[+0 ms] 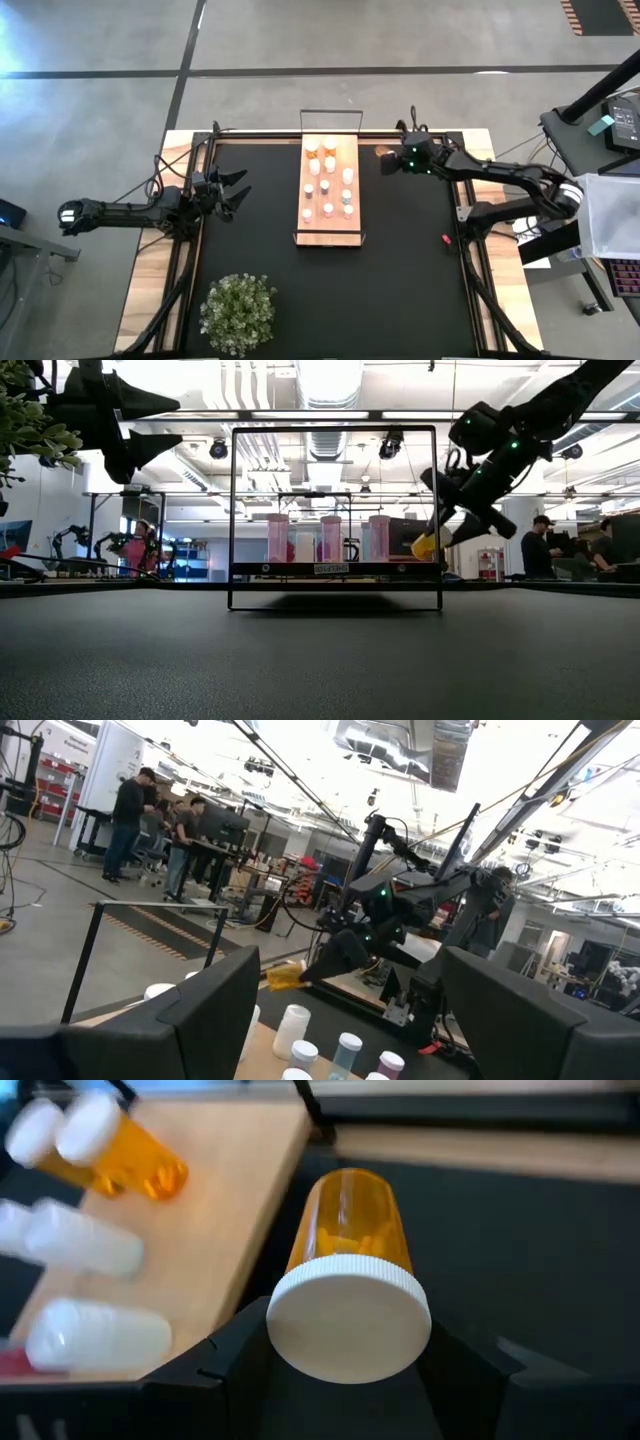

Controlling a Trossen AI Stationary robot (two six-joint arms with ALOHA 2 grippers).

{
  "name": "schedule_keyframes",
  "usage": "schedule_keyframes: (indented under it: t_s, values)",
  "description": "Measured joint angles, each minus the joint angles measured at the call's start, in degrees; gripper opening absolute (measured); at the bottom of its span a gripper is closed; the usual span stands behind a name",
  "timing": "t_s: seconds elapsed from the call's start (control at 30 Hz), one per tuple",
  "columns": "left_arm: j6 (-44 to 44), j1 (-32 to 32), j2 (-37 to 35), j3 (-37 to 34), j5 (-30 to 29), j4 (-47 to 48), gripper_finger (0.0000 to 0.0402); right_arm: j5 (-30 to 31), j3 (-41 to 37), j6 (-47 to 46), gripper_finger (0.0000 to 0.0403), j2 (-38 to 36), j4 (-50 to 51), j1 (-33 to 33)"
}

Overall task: Pick and place medicine bottles onto shelf by color
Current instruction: Adjust the orange pill bottle on the shelf

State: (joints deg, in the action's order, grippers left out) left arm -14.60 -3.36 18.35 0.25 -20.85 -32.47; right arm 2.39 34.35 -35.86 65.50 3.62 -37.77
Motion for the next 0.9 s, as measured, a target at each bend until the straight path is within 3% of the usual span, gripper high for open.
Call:
schedule_keyframes:
  t_s: [0.33,0.7,0.9]
  values:
    - [-0.01,0.00,0.00,0.00,0.01,0.00,0.0295,-5.89,2.78,-6.34,0.0203,-1.58,15.06,-2.56]
    - [0.00,0.00,0.00,0.00,0.00,0.00,0.0295,-8.32,26.43,-3.62,0.0203,7.21,51.87,-5.11]
    - [-0.01,0.00,0.00,0.00,-0.01,0.00,0.0295,-11.75,38.12,-4.13,0.0203,15.77,64.90,-5.19]
